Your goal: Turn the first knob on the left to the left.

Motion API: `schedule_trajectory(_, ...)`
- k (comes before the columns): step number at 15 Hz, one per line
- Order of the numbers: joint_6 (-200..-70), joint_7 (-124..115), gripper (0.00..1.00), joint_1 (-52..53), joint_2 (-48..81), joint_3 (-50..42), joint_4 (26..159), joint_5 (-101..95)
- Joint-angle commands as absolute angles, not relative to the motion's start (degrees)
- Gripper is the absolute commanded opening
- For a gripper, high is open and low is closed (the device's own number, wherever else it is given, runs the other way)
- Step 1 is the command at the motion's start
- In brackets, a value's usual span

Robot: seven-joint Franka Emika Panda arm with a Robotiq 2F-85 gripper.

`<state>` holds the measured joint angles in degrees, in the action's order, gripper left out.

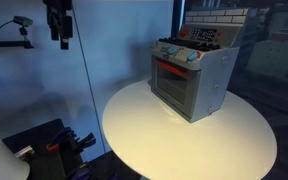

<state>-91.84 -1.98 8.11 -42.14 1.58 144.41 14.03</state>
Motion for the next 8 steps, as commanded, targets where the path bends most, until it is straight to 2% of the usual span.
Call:
schedule_trajectory(1,-91.54,-1.3,1.0,6.78,-42.13,2.58,144.27,14.56)
schedule_trajectory(8,-92.65,-2.05,1.0,5.71,-41.8,2.85,143.6,13.65)
